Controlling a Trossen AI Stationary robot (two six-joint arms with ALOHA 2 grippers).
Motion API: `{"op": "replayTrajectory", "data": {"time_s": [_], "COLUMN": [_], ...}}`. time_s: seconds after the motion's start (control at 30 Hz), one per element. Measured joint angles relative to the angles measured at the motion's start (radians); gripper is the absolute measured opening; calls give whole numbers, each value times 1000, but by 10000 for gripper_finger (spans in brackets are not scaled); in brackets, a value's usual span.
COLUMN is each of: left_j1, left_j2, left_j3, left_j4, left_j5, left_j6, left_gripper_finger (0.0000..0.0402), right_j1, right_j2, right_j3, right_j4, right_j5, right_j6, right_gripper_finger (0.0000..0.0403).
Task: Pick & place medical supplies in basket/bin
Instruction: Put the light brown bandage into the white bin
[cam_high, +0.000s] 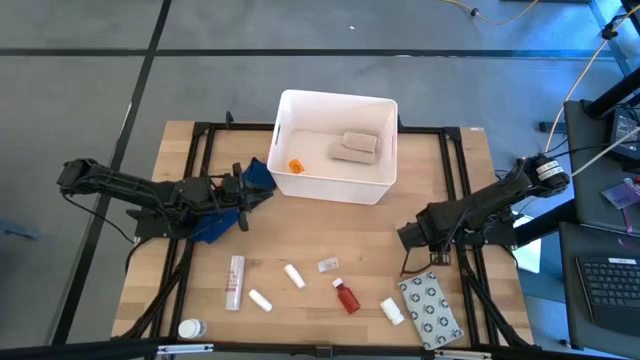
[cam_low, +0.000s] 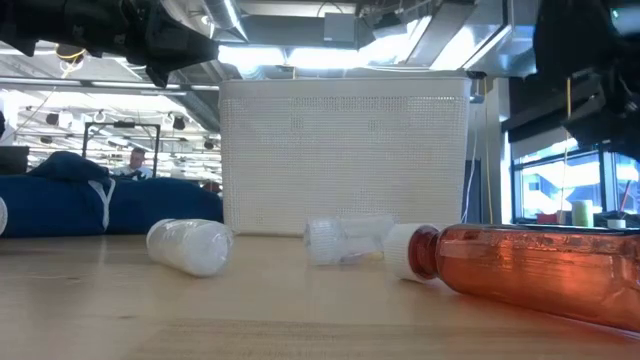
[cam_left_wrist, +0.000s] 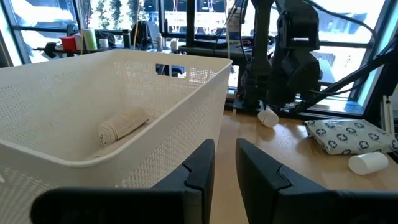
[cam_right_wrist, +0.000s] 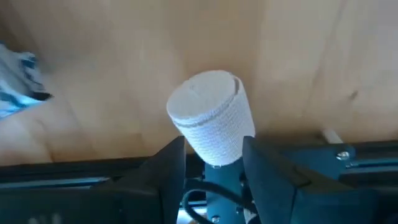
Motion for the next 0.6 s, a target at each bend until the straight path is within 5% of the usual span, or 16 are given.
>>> {"op": "replayTrajectory", "data": {"time_s": [0.3, 0.6], "left_j1": [0, 0], "left_j2": [0, 0], "left_j3": [0, 0], "left_j4": [0, 0], "left_j5": [-1, -2], "left_j6": [0, 0], "left_gripper_finger": [59, 59], "right_j1": [0, -2], "right_j2": [-2, 0], "right_j3": [-84, -52], "right_j4": [122, 137], "right_j5": [-1, -2], "right_j6": [4, 20], "right_gripper_finger": [143, 11]}}
